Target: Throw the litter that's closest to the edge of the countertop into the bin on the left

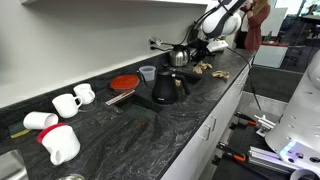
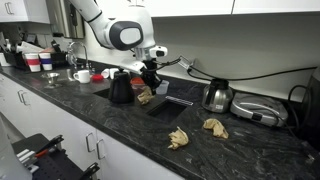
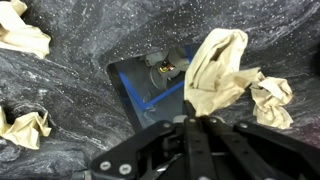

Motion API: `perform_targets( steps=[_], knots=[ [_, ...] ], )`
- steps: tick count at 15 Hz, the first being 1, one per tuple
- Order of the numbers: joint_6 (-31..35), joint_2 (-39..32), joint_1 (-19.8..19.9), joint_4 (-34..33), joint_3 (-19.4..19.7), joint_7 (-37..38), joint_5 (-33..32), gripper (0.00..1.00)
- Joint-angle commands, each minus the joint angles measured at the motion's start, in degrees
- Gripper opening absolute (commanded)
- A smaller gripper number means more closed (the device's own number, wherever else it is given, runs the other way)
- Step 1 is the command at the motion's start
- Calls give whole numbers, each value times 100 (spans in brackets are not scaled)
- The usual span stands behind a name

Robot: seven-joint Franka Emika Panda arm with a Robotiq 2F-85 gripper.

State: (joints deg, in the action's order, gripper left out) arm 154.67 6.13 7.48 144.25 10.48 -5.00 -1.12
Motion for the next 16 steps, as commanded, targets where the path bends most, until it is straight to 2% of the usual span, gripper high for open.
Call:
perform_targets(
  steps=[1, 4, 8, 10, 13, 14, 15, 16],
  knots=[
    [-42, 486, -63, 228, -20, -439, 265, 0],
    [-179, 1149, -229, 585, 64, -902, 507, 0],
    [-336, 2183, -700, 1194, 125, -1437, 848, 0],
    [-349, 2755, -962, 1439, 66, -1455, 851, 0],
    [-720, 3573, -1499, 1640, 64, -1442, 912, 0],
    [-957, 3616, -1681, 1455, 94, -1446, 942, 0],
    [-712, 3414, -1462, 1480, -35, -1186, 754, 1],
    [-843, 3594, -1581, 1478, -37, -1195, 789, 1]
  ],
)
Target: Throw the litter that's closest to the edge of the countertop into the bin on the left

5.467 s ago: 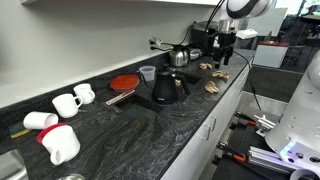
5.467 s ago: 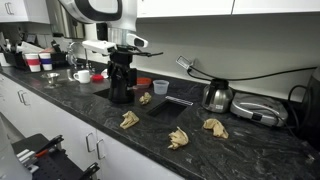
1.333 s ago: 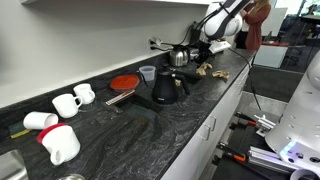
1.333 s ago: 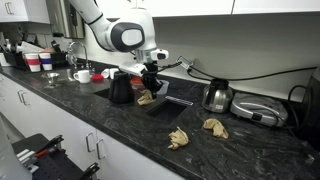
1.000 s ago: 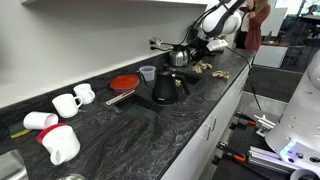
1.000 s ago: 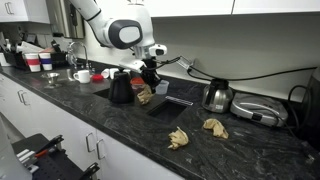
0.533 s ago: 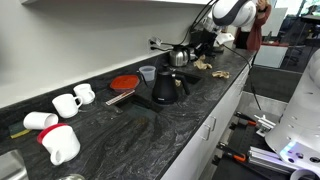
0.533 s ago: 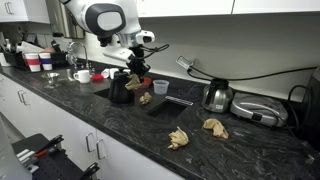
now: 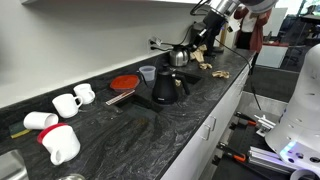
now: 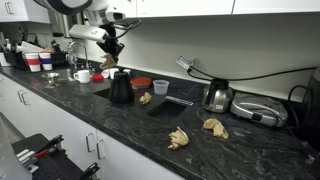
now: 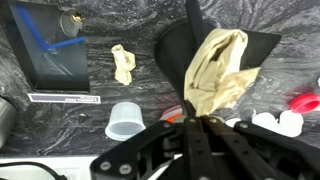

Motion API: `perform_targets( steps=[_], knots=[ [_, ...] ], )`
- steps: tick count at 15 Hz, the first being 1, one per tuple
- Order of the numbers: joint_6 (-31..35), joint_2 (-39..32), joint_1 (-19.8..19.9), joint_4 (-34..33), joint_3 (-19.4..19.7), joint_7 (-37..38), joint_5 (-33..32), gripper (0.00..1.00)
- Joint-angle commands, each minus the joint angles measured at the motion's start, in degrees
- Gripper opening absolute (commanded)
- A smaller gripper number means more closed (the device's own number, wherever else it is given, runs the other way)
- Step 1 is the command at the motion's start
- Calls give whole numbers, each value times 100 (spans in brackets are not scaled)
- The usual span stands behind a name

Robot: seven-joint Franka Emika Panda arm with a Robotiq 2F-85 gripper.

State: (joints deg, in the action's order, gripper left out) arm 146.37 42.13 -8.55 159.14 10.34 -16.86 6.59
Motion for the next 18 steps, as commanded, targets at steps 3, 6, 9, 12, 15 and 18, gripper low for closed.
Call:
perform_targets(
  steps=[3, 6, 9, 12, 15, 18],
  knots=[
    [-105, 89, -22, -8, 36, -53, 36, 1],
    [-113, 87, -80, -8, 61, -90, 76, 0],
    [-104, 247, -575, -10, -94, -253, 175, 0],
    [3, 250, -1432, -17, -347, -381, 364, 0],
    [286, -192, -2126, -32, -395, -630, 497, 0],
    [535, -921, -2387, -121, -353, -1019, 457, 0]
  ],
)
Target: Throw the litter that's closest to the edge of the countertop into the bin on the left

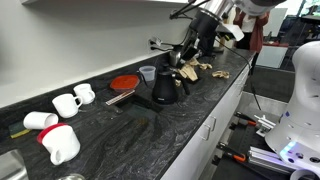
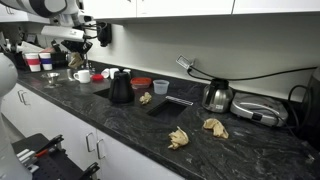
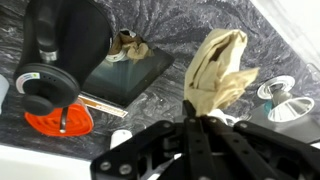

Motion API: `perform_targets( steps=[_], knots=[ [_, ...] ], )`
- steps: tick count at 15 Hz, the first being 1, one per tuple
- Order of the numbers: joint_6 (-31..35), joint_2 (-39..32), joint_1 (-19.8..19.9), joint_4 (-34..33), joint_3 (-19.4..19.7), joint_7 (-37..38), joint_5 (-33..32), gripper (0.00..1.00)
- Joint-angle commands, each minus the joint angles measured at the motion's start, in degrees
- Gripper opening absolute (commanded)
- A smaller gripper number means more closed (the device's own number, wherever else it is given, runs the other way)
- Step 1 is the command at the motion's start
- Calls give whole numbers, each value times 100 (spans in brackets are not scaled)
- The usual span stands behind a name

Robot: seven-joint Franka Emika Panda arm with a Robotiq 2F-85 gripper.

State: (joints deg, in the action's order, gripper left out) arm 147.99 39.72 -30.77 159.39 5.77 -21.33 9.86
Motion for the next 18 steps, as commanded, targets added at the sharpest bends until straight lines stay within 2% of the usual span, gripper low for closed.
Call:
perform_targets(
  steps=[1, 2, 4, 11, 15, 18],
  knots=[
    [483, -940, -208, -191, 133, -728, 120, 0],
    [231, -500, -12, -21, -64, -390, 103, 0],
    [297, -709, -5, -44, -75, -436, 110, 1],
    [260, -567, -35, -78, -73, -409, 131, 0],
    [680, -1241, -353, -666, -130, -677, 112, 0],
    [1046, -2140, -770, -1327, -57, -1209, 162, 0]
  ],
)
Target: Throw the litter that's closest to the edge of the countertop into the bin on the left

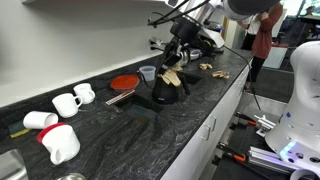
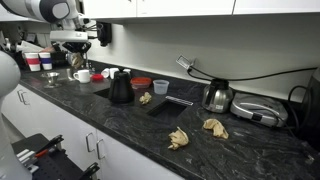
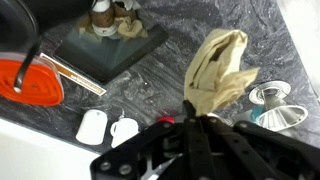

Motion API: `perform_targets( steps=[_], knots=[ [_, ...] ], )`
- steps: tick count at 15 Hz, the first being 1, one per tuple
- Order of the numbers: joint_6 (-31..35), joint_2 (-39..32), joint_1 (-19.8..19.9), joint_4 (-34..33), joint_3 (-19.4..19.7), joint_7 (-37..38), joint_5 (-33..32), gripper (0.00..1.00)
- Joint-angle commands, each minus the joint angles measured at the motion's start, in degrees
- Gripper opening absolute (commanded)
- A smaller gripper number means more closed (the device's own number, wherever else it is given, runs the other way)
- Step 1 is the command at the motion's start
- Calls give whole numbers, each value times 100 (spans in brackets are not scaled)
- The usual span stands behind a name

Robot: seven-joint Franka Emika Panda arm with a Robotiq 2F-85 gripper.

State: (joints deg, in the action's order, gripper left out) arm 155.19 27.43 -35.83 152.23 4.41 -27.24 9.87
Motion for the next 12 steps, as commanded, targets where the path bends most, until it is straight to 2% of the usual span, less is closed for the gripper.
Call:
perform_targets(
  steps=[1, 3, 5, 6, 12],
  knots=[
    [389, -1205, -347, -812, 91, -778, 218, 0],
    [572, -1834, -354, -1188, 16, -1113, 368, 0],
    [732, -2410, -76, -1511, -215, -1338, 487, 0],
    [829, -2665, -337, -1661, 95, -1386, 434, 0],
    [946, -3870, -84, -2422, 196, -1773, 433, 0]
  ],
)
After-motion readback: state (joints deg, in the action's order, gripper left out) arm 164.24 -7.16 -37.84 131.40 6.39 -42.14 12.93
